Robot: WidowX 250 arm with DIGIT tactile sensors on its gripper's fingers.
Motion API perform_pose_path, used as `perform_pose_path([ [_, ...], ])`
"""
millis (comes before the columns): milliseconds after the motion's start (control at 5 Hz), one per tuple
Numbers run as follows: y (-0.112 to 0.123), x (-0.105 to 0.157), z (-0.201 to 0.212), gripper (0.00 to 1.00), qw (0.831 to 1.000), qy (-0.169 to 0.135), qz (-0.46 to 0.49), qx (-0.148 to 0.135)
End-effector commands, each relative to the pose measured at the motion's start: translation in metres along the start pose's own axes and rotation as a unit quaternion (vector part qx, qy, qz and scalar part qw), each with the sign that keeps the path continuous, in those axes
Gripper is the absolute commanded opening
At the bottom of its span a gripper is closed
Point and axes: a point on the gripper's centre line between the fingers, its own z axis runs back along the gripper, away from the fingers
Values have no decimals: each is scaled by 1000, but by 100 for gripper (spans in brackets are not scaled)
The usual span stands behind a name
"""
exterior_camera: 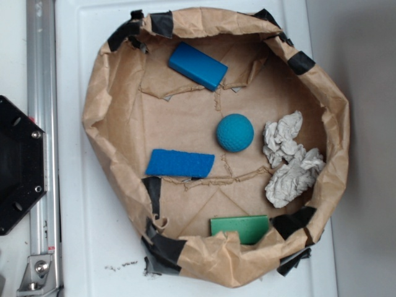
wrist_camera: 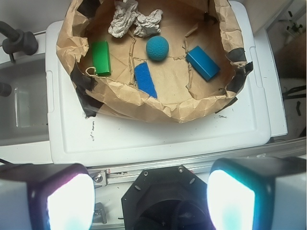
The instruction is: Grab the blue sponge.
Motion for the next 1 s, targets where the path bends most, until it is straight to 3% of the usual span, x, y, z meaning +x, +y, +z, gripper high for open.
perform_pose_path([
  [0, 0, 0, 0, 100, 1000, 0, 0, 0],
  [200, 10, 45, -50, 100, 1000, -5, 20, 14],
  [400, 16, 87, -81, 100, 999, 8, 24, -29],
  [600, 19, 105, -107, 100, 998, 26, 31, -39],
  [800, 7, 106, -134, 100, 999, 39, -1, -12],
])
